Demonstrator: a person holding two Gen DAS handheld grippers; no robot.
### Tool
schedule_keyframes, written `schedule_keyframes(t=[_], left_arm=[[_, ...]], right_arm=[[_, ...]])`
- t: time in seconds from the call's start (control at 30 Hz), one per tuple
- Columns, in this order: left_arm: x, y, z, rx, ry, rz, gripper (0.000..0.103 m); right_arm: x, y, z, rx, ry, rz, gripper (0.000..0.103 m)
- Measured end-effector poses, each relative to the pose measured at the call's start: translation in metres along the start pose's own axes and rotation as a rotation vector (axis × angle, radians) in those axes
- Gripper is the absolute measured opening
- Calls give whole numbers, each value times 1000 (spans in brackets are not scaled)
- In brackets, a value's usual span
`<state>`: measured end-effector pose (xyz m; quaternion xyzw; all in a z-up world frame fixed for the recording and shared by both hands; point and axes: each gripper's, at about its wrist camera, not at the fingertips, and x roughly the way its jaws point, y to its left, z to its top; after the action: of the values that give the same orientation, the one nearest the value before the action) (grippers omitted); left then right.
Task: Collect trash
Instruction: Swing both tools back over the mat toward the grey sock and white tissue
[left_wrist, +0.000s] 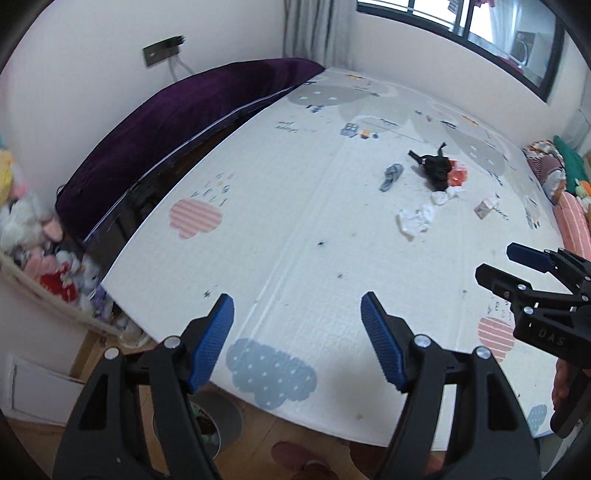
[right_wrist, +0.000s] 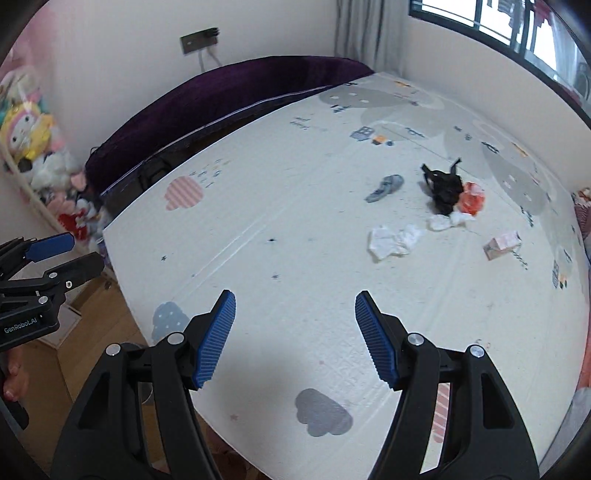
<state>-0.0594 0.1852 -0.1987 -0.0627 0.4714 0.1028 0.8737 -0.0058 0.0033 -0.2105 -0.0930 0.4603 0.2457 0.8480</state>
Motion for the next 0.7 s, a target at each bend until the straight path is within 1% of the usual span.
schedule_keyframes(t=[0.13,0.23,0.33,0.5,0.6,0.7], left_arm=[[5,-53,39,90,-17,-51,71],[8,-85,63,123,-28,-99,71],[12,-107,82,154,-36,-126,71],[26,-125,109,193,-34,-152,71],[42,-127,124,223,-21,-168,71],[60,-130,143,255,-9,-201,71]], right_arm=[[-18,-54,12,75,-15,-36,65],[-28,-85,21,117,-34,-67,65],[-34,-113,32,156,-51,-87,65],[-30,-136,50,189,-65,-111,65],[-23,-141,60,219,-71,-129,65],[-8,-142,72,259,-64,-147,65]])
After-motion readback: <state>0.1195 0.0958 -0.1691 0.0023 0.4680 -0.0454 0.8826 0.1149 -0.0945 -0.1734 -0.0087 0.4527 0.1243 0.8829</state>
